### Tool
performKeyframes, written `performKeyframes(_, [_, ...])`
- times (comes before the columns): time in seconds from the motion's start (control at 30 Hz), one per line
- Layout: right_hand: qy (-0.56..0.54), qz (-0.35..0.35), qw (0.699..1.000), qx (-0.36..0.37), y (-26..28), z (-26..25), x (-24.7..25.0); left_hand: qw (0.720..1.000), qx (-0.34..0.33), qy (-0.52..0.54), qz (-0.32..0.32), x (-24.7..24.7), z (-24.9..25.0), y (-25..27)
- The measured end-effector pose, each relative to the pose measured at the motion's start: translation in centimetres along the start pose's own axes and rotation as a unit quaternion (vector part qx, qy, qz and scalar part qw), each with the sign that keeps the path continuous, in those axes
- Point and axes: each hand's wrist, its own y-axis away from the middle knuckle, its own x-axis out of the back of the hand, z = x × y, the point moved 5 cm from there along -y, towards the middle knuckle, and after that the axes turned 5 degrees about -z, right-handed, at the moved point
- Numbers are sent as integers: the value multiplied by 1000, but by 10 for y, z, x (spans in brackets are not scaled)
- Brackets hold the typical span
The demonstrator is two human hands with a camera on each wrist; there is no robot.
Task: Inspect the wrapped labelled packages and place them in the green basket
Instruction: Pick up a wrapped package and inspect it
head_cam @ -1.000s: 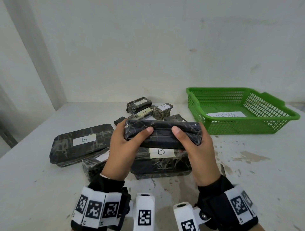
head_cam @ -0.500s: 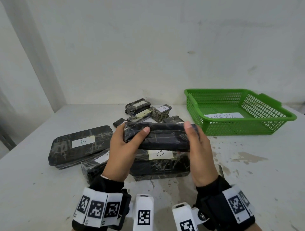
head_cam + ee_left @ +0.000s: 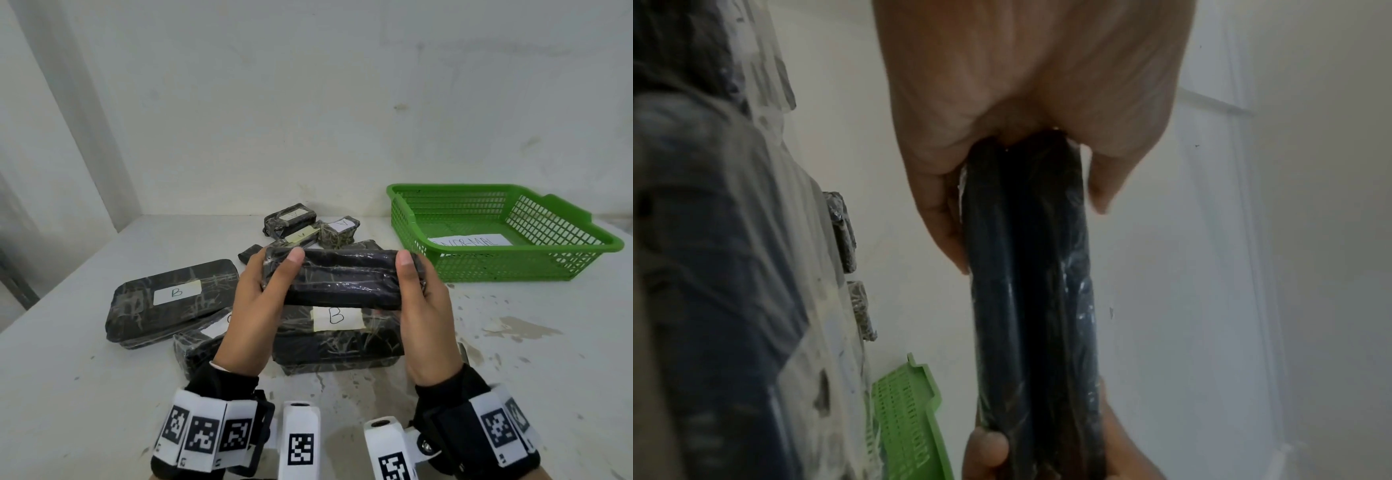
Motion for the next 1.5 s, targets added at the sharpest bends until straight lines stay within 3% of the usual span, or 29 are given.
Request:
performKeyframes(0.13, [20, -2, 999, 28, 0, -4, 0, 999, -33, -31, -4, -2, 4, 0])
performKeyframes(0.3, [-9, -29, 999, 10, 1, 4, -2, 998, -57, -31, -14, -1, 8, 0])
performKeyframes(0.5, [17, -51, 991, 120, 5, -11, -2, 996, -65, -55, -36, -2, 9, 0])
performKeyframes(0.63, [78, -38, 980, 179, 9, -21, -2, 993, -93, -67, -2, 2, 12, -2])
performKeyframes(0.93, [-27, -192, 966, 168, 15, -29, -18, 993, -108, -7, 57, 9, 6, -3])
performKeyframes(1.13, [-88, -225, 964, 112, 15, -30, -22, 996, -58, 15, 65, 13, -1, -6])
performKeyframes(1.5, [-28, -210, 974, 81, 12, -28, -15, 995, 7, 82, -60, -14, -5, -2])
